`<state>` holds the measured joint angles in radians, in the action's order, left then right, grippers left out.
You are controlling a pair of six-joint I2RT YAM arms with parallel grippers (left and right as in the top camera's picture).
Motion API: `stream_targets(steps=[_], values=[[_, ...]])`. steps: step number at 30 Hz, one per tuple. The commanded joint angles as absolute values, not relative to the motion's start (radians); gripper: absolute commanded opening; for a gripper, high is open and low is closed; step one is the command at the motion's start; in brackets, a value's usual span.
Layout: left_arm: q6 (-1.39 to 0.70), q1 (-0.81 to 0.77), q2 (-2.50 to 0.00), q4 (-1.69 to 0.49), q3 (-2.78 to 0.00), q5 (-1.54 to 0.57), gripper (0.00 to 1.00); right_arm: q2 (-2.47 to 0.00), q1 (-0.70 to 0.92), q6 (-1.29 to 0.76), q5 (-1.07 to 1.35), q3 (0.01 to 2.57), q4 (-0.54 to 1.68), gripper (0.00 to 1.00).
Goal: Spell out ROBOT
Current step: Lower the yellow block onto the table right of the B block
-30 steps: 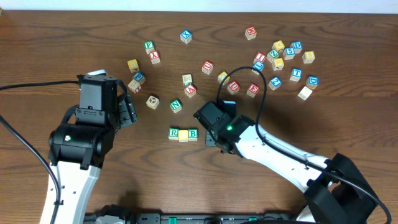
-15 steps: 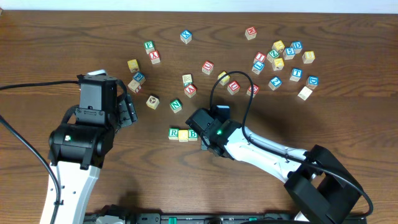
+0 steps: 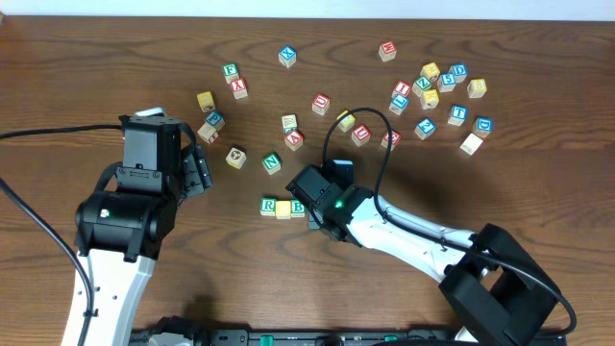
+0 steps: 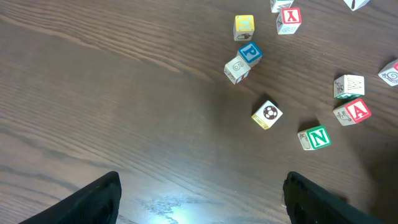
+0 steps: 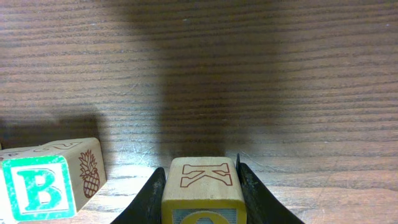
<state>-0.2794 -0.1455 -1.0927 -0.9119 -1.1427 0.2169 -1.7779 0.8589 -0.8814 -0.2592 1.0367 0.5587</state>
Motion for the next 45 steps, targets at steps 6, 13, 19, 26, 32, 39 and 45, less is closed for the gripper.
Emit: stream_targets(steps=[6, 13, 19, 26, 32, 39, 45], values=[[-0.262, -0.141, -1.090, -0.913, -1.163, 0.237, 0.82, -1.832, 0.873, -0.897, -0.265, 1.032, 0.523, 0.04], [-0.262, -0.141, -1.090, -0.913, -1.163, 0.237, 0.82, -1.833, 0.871, -0.897, -0.254, 1.032, 0.504, 0.05], [-0.263, -0.141, -1.090, -0.913, -1.163, 0.237, 0.82, -1.833, 0.871, -0.897, -0.252, 1.032, 0.487, 0.05], [-0.262, -0.141, -1.090, -0.913, -1.163, 0.237, 0.82, -1.835, 0.871, -0.896, -0.252, 1.032, 0.466, 0.06], [-0.262, -0.141, -1.090, -0.913, -1.163, 0.237, 0.82, -1.835, 0.871, -0.893, -0.252, 1.032, 0.463, 0.07], [-0.263, -0.141, -1.090, -0.913, -1.163, 0.237, 0.82, -1.842, 0.873, -0.893, -0.240, 1.032, 0.456, 0.06], [-0.262, -0.141, -1.090, -0.913, -1.163, 0.237, 0.82, -1.863, 0.871, -0.893, -0.226, 1.032, 0.447, 0.06]])
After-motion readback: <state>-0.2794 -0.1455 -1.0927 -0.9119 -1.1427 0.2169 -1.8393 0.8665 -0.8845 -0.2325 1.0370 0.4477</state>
